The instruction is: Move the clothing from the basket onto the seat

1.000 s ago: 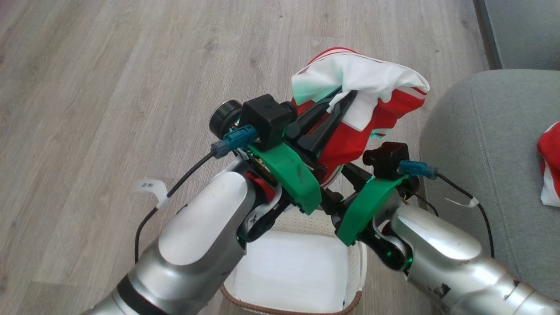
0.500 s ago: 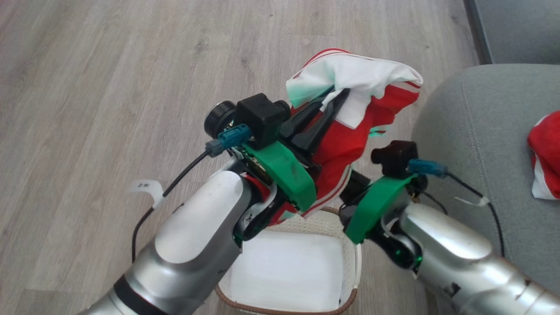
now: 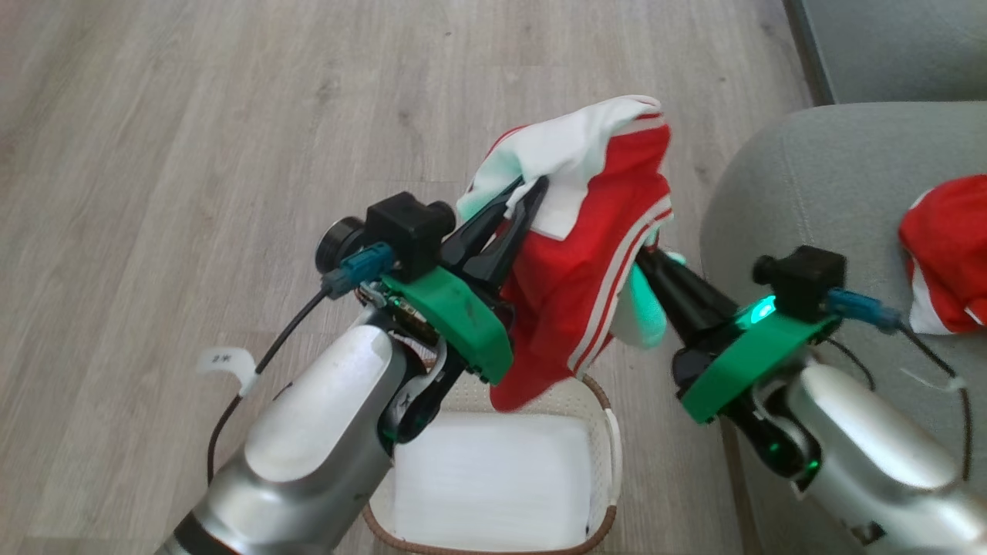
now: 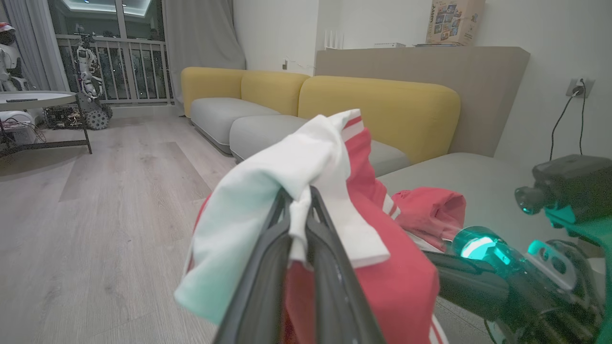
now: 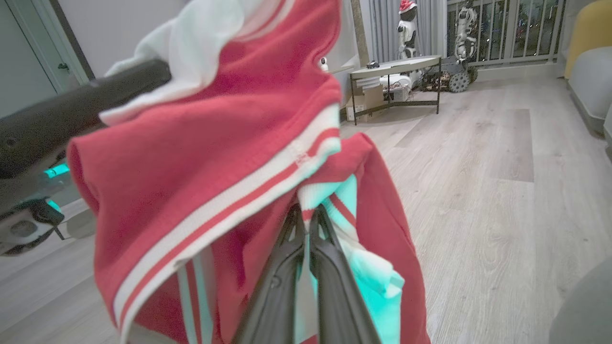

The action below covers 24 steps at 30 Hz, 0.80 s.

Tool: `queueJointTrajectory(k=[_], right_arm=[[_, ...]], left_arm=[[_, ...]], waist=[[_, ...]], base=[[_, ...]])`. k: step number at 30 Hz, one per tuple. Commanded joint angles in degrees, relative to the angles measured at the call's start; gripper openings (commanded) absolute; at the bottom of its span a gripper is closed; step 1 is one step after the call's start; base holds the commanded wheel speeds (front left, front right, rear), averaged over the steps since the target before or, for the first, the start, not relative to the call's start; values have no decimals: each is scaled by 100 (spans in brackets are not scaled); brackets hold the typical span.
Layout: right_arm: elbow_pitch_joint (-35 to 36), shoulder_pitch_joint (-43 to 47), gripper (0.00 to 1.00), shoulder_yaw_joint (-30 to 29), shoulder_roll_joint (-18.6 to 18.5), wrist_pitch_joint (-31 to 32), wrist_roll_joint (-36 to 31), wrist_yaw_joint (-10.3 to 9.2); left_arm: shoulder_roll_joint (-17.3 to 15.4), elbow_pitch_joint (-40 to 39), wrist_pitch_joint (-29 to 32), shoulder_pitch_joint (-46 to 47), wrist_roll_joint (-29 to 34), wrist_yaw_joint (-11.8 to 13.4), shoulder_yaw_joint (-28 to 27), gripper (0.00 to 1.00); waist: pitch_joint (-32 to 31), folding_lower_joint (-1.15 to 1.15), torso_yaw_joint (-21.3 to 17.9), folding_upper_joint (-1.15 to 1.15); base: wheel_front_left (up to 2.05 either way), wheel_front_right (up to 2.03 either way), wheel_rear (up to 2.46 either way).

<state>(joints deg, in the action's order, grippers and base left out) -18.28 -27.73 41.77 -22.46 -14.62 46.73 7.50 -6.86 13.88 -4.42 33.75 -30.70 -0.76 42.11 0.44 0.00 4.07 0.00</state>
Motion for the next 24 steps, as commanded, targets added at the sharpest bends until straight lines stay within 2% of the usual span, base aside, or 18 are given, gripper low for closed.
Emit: queueJointTrajectory(k=[1,3,4,5,6,7,8,10,16,24], right_arm=[[309,52,0,-214,-114,-38,-124,-1],[451,165,0,-420,-178,-38,-232,-1],[520,213,0,-516,-207,-38,-286,-1],[588,257,0,-614,-234,-38,-337,-1],[656,296,0,-709,-258,-38,-383,-1],[656,296,0,-709,-258,-38,-383,-1],[774,360,0,-868,-307,-38,-476,-1],[890,402,0,-1004,-351,-38,-565,-1],[1205,442,0,-1297,-473,-38,-747,-1],[1756,431,0,-1838,-737,-38,-960,-1]], left_arm=[[-118,-180,-76,194,-46,50,-243,0],[-126,-199,-100,133,-62,79,-246,0],[-128,-209,-112,102,-70,82,-238,13],[-127,-220,-124,72,-77,84,-228,18],[-124,-231,-137,45,-81,91,-217,31],[-124,-231,-137,45,-81,91,-217,31],[-121,-249,-173,0,-76,113,-201,82],[-114,-255,-194,-37,-81,128,-183,100],[-111,-259,-255,-109,-78,154,-142,100],[-65,-193,-360,-176,-33,148,-3,100]], waist=[[-10,0,-57,0],[-12,0,-105,0],[-13,0,-137,0],[-11,0,-168,0],[-8,0,-200,0],[-8,0,-200,0],[-2,0,-274,0],[7,0,-357,0],[26,0,-606,0],[149,0,-1128,0]], base=[[0,0,0],[0,0,0],[0,0,0],[0,0,0],[0,0,0],[0,0,0],[0,0,0],[0,0,0],[0,0,0],[0,0,0]])
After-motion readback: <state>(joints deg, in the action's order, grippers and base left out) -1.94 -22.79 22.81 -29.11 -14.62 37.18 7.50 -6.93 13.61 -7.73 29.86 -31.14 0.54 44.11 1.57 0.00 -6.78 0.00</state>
